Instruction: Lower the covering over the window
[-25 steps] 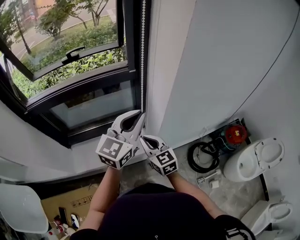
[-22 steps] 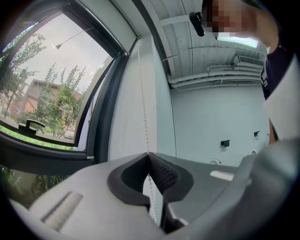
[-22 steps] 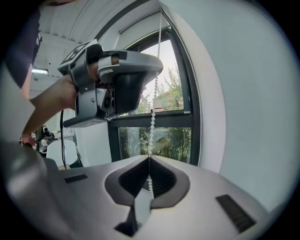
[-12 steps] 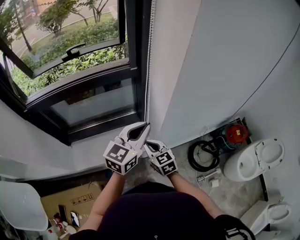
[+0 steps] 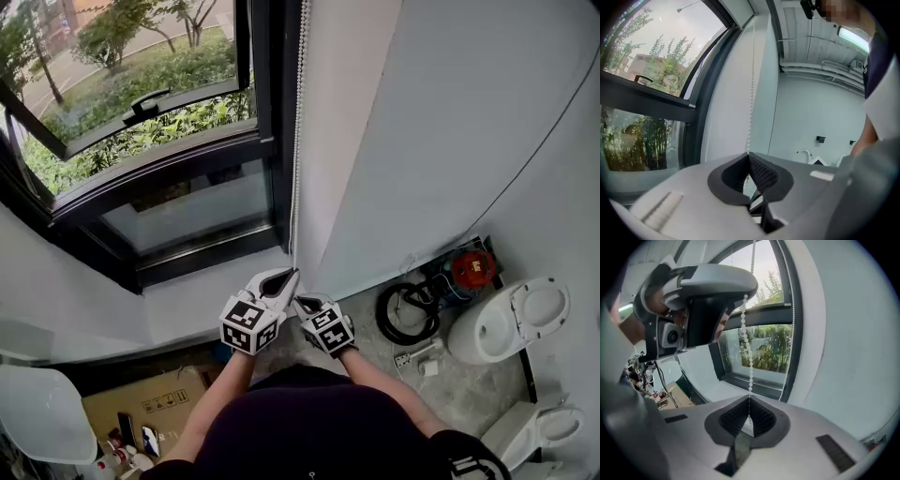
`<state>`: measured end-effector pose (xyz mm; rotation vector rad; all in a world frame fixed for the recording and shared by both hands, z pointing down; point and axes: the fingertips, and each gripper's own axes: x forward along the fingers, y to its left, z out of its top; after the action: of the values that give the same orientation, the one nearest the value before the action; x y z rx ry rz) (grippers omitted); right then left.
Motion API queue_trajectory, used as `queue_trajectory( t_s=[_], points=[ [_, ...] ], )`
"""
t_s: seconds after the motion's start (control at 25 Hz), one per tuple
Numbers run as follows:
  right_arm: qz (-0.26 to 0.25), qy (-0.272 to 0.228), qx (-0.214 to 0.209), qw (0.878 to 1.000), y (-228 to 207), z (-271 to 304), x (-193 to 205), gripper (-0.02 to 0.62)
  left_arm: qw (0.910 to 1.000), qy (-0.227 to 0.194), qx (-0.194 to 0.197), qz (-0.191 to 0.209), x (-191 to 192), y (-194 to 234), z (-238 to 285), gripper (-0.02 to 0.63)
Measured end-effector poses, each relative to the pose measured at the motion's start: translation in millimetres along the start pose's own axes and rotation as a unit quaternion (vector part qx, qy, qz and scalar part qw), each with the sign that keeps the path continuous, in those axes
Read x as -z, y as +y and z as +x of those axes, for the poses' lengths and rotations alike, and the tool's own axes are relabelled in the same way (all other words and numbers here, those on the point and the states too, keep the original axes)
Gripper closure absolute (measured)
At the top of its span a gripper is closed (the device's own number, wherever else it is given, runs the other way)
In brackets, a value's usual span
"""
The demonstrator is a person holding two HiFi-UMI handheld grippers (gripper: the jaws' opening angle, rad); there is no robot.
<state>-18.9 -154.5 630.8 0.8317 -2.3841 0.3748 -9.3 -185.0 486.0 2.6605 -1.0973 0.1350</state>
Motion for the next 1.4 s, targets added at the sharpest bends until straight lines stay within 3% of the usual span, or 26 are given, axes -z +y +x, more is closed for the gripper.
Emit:
queue_trajectory(
  t_s=[0.48, 0.64, 0.84, 0.88, 0.96, 1.08, 1.24, 1.4],
  points=[
    [-0.004, 0.015, -0.002, 1.000, 3, 1, 6, 0.581, 0.9957, 0.090, 0.010, -0.020, 77, 0, 8, 0.595],
    [-0.005, 0.020, -0.002, 1.000, 3, 1, 10, 0.581, 0.9948, 0.098, 0.007, -0.028, 87, 5, 9, 0.595],
    [-0.017, 0.029, -0.050, 0.998, 13, 3, 16, 0.580, 0.9945, 0.101, 0.010, -0.024, 88, 5, 11, 0.595],
    [-0.016, 0.027, -0.064, 0.997, 13, 2, 15, 0.552, 0.9945, 0.101, 0.010, -0.024, 88, 5, 11, 0.595],
    [-0.010, 0.012, -0.102, 0.995, 13, -6, 11, 0.462, 0.9946, 0.100, 0.011, -0.023, 88, 4, 11, 0.595],
    [-0.016, -0.020, -0.129, 0.991, 7, -26, -6, 0.459, 0.9948, 0.099, 0.009, -0.023, 88, 5, 10, 0.595],
    [-0.030, -0.081, -0.100, 0.991, -11, -59, -45, 0.459, 0.9949, 0.098, 0.008, -0.023, 88, 6, 10, 0.595],
    [-0.066, -0.151, -0.077, 0.983, -12, -90, -100, 0.459, 0.9949, 0.098, 0.008, -0.023, 88, 5, 10, 0.595]
  ],
)
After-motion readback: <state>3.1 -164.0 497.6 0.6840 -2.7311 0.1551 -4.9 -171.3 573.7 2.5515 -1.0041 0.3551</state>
